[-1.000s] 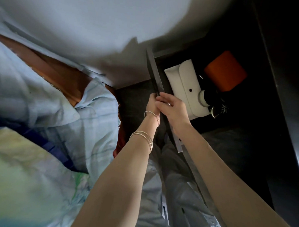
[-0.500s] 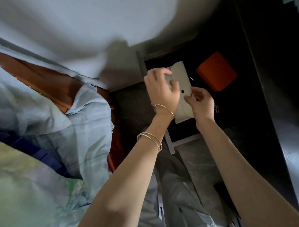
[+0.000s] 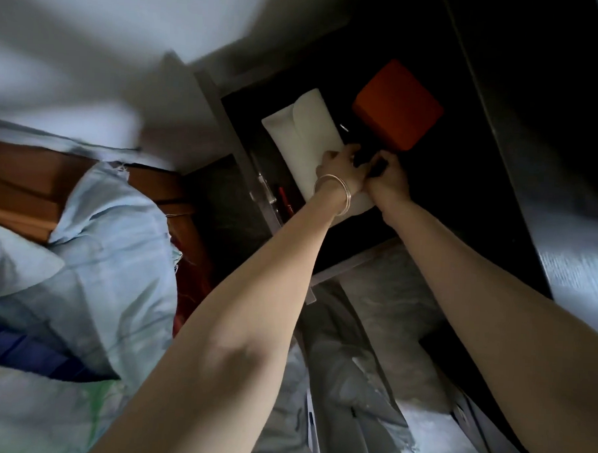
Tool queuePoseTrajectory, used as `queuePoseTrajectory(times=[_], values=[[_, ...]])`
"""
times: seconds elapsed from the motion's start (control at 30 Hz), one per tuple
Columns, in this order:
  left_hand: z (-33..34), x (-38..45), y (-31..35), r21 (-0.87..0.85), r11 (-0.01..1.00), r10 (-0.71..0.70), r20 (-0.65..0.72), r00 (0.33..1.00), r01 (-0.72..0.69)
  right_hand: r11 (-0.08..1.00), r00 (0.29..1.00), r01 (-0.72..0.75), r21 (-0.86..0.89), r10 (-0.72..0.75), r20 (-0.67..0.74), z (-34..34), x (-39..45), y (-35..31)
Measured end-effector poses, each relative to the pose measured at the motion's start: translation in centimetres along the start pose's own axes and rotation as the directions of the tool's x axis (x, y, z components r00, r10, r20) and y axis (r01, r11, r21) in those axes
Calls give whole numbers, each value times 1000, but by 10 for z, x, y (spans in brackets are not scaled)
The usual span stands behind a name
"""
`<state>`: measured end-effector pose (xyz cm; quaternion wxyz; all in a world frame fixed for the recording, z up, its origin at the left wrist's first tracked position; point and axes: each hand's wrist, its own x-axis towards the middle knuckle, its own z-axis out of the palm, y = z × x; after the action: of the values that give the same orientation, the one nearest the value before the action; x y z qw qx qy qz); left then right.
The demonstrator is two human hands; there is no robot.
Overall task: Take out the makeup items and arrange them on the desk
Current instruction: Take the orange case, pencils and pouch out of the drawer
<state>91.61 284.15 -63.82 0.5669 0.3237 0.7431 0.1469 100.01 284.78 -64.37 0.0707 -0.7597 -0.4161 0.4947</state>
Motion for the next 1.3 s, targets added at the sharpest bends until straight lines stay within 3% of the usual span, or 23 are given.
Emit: queuePoseTrajectory(times=[0.07,0.2,0.37,0.47,0.57,0.9,1.1,1.3], values=[[1,0,2,-111,992,-70,-14,997,68,990,1000,21,-140,-21,1,0,0,-3],[-6,-13,8,-248,963,-111,-19,994,103,972,997,65,-228,-53,59,-2,-27,-14],[-31,-54,19,-287,958,12,-29,999,-20,923,971,237,-304,-233,51,-21,-79,-41],[-50,-86,38,-341,937,83,-4,997,-80,903,952,285,-322,-306,-17,-38,-118,-64],[-69,-119,66,-288,947,161,40,986,-143,921,941,295,-257,-326,-89,-58,-156,-87],[-60,-213,148,-153,936,347,240,906,-318,969,911,229,-95,-248,-330,-139,-238,-99],[-4,-254,163,-78,921,381,386,840,-382,989,863,144,21,-115,-493,-183,-272,-56],[63,-281,159,73,890,349,528,774,-451,979,866,69,194,38,-498,-217,-285,11]])
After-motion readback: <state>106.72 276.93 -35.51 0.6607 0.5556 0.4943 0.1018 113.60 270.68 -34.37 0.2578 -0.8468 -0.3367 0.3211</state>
